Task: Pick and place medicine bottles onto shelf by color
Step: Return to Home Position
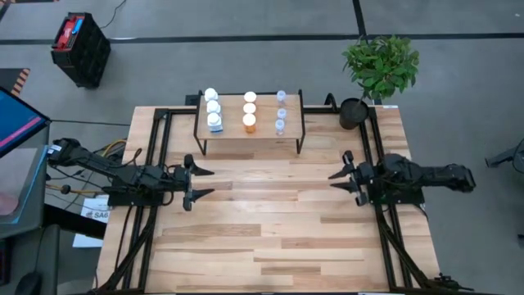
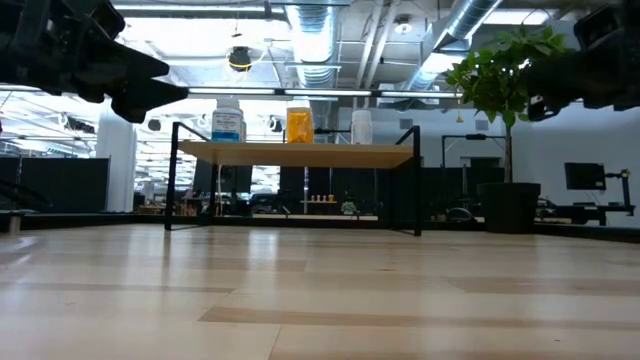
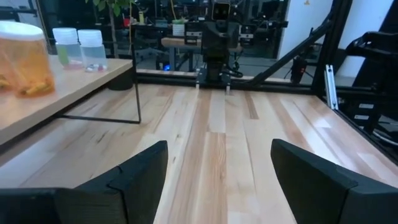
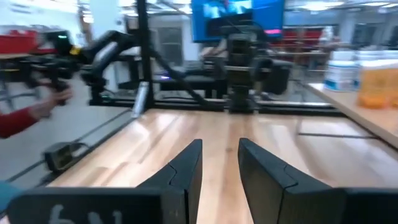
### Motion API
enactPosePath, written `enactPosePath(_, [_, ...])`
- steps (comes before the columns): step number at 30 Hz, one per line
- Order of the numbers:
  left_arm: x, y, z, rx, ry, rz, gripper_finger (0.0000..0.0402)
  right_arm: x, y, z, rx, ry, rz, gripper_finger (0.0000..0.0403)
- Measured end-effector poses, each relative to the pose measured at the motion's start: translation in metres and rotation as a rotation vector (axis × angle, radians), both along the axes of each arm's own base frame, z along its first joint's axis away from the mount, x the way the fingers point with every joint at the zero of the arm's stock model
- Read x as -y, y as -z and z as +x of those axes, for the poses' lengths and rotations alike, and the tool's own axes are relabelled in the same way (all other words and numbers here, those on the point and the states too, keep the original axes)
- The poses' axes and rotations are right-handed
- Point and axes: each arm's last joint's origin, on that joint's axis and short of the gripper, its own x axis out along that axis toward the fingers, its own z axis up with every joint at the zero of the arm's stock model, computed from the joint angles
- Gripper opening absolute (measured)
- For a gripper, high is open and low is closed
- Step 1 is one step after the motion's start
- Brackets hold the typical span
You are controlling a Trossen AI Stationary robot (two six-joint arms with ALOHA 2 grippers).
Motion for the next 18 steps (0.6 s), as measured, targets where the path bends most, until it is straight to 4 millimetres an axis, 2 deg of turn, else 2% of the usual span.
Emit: enactPosePath(18, [-0.001,0.011,-0.001,-0.109,-0.022,-0.002,0.0273,0.004,0.002,0.001,-0.029,0.040,0.058,0.0127])
